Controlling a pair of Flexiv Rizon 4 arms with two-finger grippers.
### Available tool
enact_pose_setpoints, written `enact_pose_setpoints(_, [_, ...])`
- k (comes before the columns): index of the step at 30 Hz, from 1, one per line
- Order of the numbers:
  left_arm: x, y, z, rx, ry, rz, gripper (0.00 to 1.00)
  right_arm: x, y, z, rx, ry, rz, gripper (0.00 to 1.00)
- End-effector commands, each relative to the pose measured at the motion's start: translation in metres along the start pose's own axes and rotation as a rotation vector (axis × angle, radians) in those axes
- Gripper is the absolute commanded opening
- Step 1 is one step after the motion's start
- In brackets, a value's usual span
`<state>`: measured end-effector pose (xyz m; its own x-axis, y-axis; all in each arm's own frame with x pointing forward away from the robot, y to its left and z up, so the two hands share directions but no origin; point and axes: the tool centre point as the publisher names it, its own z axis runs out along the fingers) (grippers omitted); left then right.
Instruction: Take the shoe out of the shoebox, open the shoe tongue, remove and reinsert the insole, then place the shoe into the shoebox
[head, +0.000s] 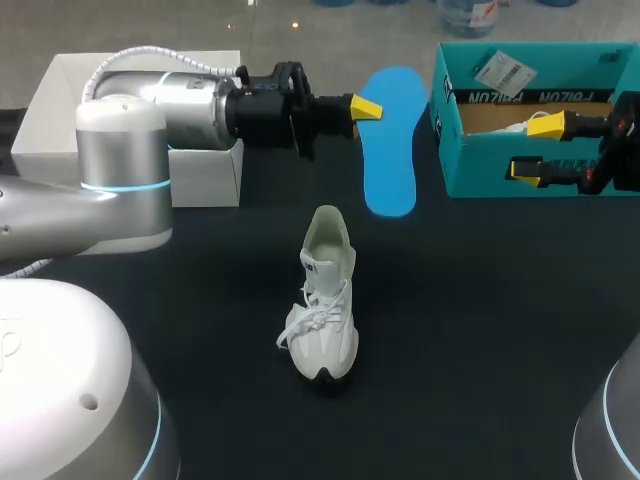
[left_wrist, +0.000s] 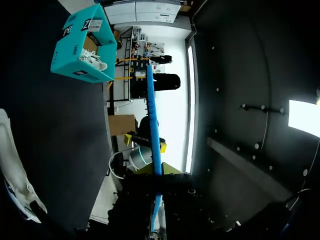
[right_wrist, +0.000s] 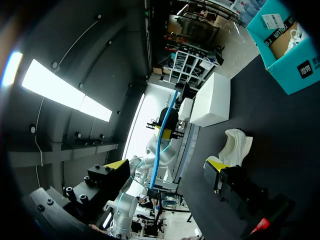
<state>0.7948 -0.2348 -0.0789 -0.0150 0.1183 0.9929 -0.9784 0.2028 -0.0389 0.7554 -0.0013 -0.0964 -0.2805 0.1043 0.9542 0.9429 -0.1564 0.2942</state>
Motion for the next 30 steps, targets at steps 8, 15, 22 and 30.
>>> enact_pose_setpoints(8, [0.001, 0.001, 0.001, 0.013, 0.002, -0.010, 0.00, 0.056, 0.024, 0.017, 0.053, -0.476, 0.197, 1.00])
enact_pose_setpoints(15, [-0.002, -0.003, 0.002, 0.015, -0.001, -0.019, 0.00, 0.074, 0.026, 0.043, 0.128, -0.761, 0.297, 1.00])
enact_pose_setpoints(22, [-0.003, -0.005, 0.002, 0.010, 0.000, -0.020, 0.00, 0.085, 0.028, 0.062, 0.183, -1.052, 0.351, 1.00])
enact_pose_setpoints(30, [-0.002, -0.005, 0.003, -0.002, 0.018, -0.039, 0.00, 0.088, 0.028, 0.062, 0.178, -1.087, 0.358, 1.00])
